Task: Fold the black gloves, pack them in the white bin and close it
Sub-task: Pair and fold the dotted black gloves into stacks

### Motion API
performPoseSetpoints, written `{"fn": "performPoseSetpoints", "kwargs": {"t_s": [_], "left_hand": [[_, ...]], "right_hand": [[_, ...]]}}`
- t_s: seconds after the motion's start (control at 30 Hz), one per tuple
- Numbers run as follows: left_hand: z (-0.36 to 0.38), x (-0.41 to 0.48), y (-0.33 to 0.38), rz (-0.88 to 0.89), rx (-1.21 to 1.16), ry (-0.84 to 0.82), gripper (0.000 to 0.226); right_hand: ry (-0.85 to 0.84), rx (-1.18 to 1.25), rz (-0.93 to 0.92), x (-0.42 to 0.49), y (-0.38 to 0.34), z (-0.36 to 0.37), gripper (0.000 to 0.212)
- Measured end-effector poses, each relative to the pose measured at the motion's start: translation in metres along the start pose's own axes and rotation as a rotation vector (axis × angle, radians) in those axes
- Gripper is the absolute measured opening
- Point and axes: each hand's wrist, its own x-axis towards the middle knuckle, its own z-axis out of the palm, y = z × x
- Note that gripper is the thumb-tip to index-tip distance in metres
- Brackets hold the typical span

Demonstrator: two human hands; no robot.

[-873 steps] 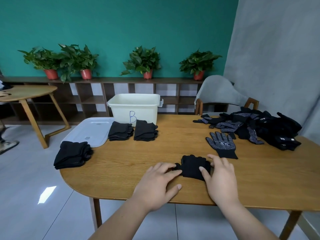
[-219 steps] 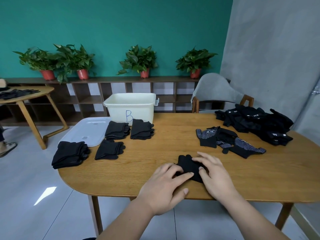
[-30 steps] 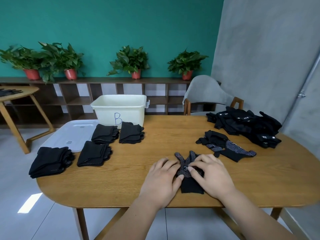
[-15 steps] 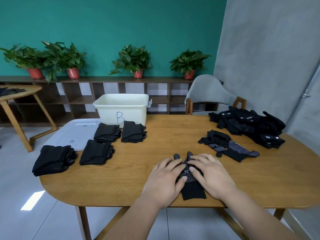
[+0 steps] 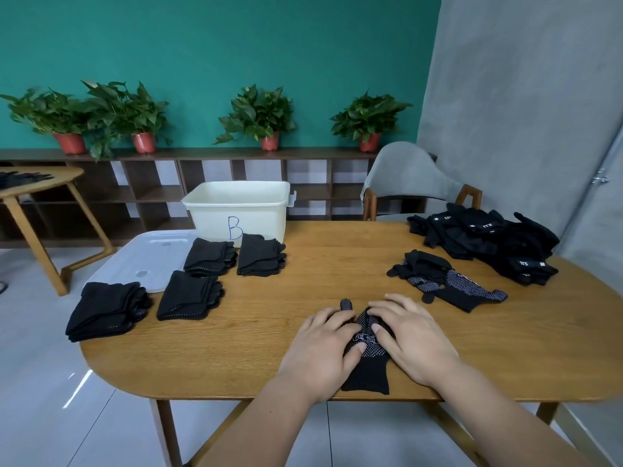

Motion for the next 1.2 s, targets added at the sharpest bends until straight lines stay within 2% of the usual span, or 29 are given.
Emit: {"fn": "performPoseSetpoints", "kwargs": {"t_s": [0.17,0.4,0.53,0.77,0.87,0.97,1.1,1.2], "left_hand": [[-0.0015,0.0009,0.0011,0.019,0.013,-0.048,0.058],[-0.0005,0.0016,-0.0002,0.058,0.028,0.008,0.059],[-0.0007,0.0006,0.0003,0.056,0.04,0.064,0.058],[0.0026,-0.0004,0.001,0.041,0.037,0.066,0.055],[0.0013,0.0002,0.0015,0.031,0.024,0.012,0.06],[-0.0004,0.0013,0.0021,0.021,0.014,-0.03,0.063],[0.0023,-0.0007,0.0027,-0.013,-0.002,0.058,0.06],[0.0048,-0.0029,0.0017,0.027,-0.015,0.143,0.051]], "right_hand": [[0.004,-0.03,-0.029,-0.0008,-0.0026,-0.0034,0.055],[-0.103,-0.043,-0.008,0.0005,-0.0024,-0.0049,0.06],[-0.066,-0.037,0.032,-0.0003,-0.0042,-0.006,0.061],[-0.013,-0.057,0.069,-0.0008,-0.0043,-0.0038,0.061],[0.015,-0.046,0.09,-0.0014,-0.0055,-0.0045,0.061],[-0.026,-0.023,0.024,-0.0014,-0.0058,-0.0061,0.057],[-0.133,-0.025,-0.007,0.0011,-0.0038,-0.0055,0.053],[-0.098,-0.025,0.033,0.0033,-0.0028,-0.0018,0.057]]}}
